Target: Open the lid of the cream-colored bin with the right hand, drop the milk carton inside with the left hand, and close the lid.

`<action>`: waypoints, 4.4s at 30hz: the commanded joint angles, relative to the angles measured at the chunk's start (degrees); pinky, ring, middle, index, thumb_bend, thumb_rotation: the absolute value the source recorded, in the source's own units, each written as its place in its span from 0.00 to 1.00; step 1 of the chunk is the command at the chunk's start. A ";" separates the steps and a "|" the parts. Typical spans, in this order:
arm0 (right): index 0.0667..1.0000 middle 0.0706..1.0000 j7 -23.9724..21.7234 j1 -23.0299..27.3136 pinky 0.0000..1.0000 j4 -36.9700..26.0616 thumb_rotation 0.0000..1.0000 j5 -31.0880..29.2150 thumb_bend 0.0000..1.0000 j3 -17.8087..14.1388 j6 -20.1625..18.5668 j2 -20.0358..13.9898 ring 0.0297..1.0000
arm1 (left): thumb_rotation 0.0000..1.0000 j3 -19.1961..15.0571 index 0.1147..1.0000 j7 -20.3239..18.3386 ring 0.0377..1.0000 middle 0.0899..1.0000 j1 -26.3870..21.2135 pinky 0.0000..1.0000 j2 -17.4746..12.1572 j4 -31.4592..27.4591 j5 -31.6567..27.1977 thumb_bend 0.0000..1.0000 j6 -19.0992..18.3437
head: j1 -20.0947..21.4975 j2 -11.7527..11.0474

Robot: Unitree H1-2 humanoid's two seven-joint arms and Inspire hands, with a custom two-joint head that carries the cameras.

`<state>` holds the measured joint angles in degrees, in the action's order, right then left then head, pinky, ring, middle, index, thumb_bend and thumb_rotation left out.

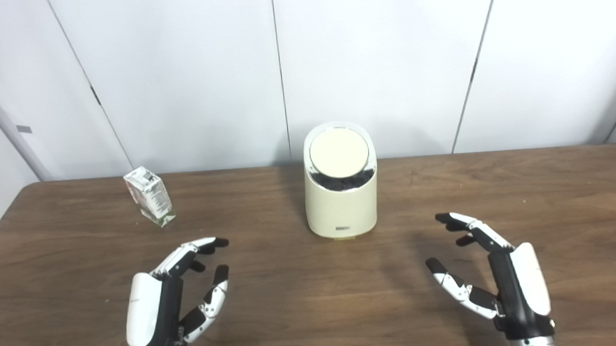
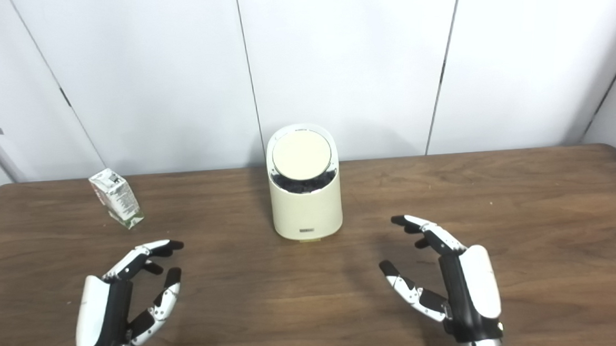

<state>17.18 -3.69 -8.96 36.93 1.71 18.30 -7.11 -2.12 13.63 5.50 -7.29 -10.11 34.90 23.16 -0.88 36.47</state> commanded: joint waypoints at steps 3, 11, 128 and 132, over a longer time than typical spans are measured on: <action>0.70 0.71 0.64 0.85 0.55 -1.49 0.38 -0.23 0.23 -0.21 0.84 0.08 0.69 | 0.36 0.06 0.66 0.74 0.66 0.68 -1.26 0.53 -0.53 -1.28 -0.31 0.20 0.94 | -0.03 0.01; 0.69 0.71 0.91 1.04 0.56 -1.10 0.39 -0.01 0.23 -0.24 1.05 0.05 0.69 | 0.37 0.10 0.66 0.82 0.66 0.68 -1.34 0.53 -0.60 -1.13 0.15 0.20 0.80 | 0.14 -0.09; 0.93 0.97 -16.86 40.35 0.83 18.22 0.13 0.80 0.88 13.02 -39.74 -3.43 0.93 | 0.40 3.43 0.67 2.47 0.67 0.68 -1.92 0.55 0.31 1.70 0.54 0.20 1.19 | 0.46 -2.29; 0.94 0.97 -17.49 39.63 0.84 16.97 0.48 -1.49 0.90 12.03 -38.31 -3.77 0.94 | 0.39 3.40 0.67 2.56 0.66 0.68 -2.04 0.54 0.22 1.85 0.75 0.20 1.32 | 0.48 -2.35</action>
<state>0.18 36.26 8.44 35.48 14.55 -20.06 -9.33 1.33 15.28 3.97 -6.81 -7.34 35.61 23.43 -0.35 34.10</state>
